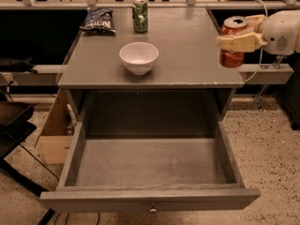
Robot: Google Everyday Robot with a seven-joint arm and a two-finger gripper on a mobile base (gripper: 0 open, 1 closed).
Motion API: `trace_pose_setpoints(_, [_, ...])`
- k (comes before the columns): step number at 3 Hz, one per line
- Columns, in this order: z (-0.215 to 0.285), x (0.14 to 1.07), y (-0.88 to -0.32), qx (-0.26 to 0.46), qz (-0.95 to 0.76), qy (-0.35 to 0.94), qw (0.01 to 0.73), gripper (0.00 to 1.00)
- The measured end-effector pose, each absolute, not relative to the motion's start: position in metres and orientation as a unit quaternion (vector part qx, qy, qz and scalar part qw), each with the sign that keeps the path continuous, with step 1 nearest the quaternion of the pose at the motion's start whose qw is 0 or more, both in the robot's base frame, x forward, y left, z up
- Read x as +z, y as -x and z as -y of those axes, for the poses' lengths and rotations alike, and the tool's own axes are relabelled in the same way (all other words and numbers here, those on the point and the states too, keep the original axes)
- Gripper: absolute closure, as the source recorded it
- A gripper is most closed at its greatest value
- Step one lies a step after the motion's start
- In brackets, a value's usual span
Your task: Place coke can into top drawer
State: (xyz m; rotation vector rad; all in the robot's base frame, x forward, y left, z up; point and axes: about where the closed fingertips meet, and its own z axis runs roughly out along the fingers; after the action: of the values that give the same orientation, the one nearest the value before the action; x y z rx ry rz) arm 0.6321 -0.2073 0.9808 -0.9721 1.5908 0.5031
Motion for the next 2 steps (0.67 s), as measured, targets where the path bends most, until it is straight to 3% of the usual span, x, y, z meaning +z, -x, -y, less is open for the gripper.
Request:
trace_pose_setpoints(1, [0.2083, 0.9494, -0.5979, 0.269, -0.652, 0.421, 0.57, 1.0])
trace_pose_setpoints(2, [0.2083, 0.9494, -0.5979, 0.269, -0.652, 0.421, 0.57, 1.0])
